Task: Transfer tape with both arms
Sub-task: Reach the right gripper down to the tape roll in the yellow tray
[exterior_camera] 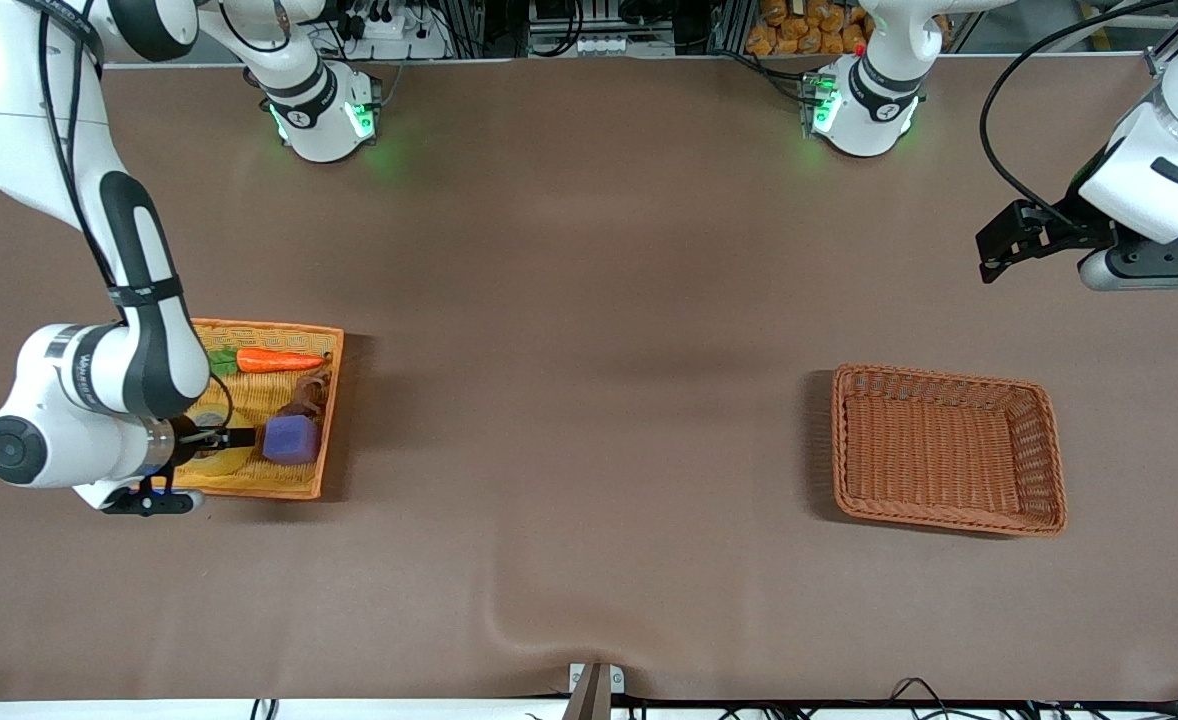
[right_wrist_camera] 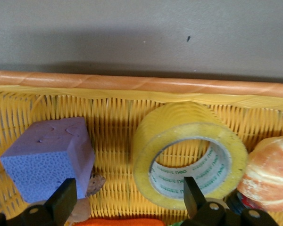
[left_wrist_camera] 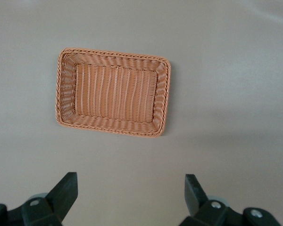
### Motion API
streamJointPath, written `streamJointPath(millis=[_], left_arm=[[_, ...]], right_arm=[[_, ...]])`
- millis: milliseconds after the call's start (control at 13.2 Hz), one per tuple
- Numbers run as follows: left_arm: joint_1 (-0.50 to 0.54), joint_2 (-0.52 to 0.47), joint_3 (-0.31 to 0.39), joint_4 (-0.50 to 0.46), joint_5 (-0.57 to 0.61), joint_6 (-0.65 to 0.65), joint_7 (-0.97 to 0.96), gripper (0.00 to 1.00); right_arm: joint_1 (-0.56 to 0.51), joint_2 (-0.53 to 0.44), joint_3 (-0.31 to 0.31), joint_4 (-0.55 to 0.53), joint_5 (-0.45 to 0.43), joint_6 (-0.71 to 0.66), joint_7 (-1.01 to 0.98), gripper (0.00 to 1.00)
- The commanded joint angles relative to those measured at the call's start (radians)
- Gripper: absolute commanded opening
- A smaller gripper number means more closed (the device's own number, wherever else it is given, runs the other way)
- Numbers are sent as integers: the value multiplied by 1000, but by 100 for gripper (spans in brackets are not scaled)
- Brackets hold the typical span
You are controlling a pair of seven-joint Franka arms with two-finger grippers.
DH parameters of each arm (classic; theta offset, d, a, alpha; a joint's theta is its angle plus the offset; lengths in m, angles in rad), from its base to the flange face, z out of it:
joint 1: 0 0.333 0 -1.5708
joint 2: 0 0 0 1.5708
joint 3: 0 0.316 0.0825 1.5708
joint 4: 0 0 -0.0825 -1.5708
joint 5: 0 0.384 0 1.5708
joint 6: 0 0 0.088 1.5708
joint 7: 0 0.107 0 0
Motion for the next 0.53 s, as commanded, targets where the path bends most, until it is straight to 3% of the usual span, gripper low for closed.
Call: streamJointPath(millis=[0,454], left_arm=[[46,-9,0,-2,-11,-15,29,100],[85,-8,2,-4,-14,-15,29,100]], right_arm=[[-13,7,2,-11,1,17,-26,100],[-37,8,2,-41,2,37,-97,100]])
